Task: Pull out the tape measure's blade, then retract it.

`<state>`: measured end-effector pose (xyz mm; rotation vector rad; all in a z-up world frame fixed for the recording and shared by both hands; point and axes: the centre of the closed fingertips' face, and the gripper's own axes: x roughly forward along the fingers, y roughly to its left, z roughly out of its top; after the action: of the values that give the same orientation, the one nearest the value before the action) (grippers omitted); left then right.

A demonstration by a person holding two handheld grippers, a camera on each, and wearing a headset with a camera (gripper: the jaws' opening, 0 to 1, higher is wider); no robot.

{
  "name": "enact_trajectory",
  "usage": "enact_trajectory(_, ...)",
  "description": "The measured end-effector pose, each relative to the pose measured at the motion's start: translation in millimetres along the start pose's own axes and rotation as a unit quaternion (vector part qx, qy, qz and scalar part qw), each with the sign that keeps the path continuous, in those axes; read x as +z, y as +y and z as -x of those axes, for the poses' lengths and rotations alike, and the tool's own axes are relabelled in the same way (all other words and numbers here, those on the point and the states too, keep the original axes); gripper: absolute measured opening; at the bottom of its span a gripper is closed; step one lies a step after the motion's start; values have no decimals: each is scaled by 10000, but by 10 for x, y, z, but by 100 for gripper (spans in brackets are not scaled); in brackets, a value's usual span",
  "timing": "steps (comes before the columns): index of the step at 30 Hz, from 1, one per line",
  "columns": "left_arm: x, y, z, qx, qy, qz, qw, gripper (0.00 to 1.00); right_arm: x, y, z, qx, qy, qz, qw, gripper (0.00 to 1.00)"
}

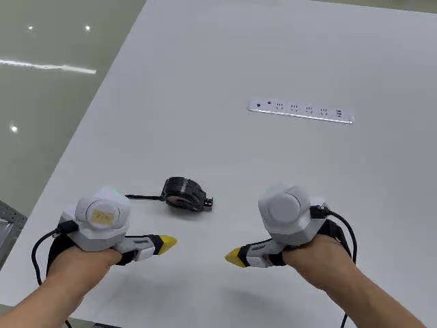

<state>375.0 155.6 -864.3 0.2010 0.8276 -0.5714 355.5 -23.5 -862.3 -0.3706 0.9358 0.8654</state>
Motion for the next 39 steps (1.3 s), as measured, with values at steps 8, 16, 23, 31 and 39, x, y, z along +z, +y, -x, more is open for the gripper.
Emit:
enact_trajectory(8, 61, 14, -62, -107, 18, -218, 9997, 76, 24, -12, -49, 26, -24, 103, 9999, 83)
enact_trajectory(16, 110, 51, -149, -204, 51, -379, 9991, 75, 54, -68, -117, 16, -27, 246, 9997, 81)
enact_trajectory(23, 172, 56, -203, -269, 58, -519, 9983, 74, 73, -96, -179, 39, -25, 385, 9992, 79)
enact_trajectory(31, 202, 79, -258, -352, 72, -677, 9971, 72, 112, -107, -242, 101, -82, 583, 9982, 76)
enact_trajectory(39, 207, 100, -306, -482, 99, -1025, 9935, 72, 105, -152, -311, 193, -18, 762, 9969, 76)
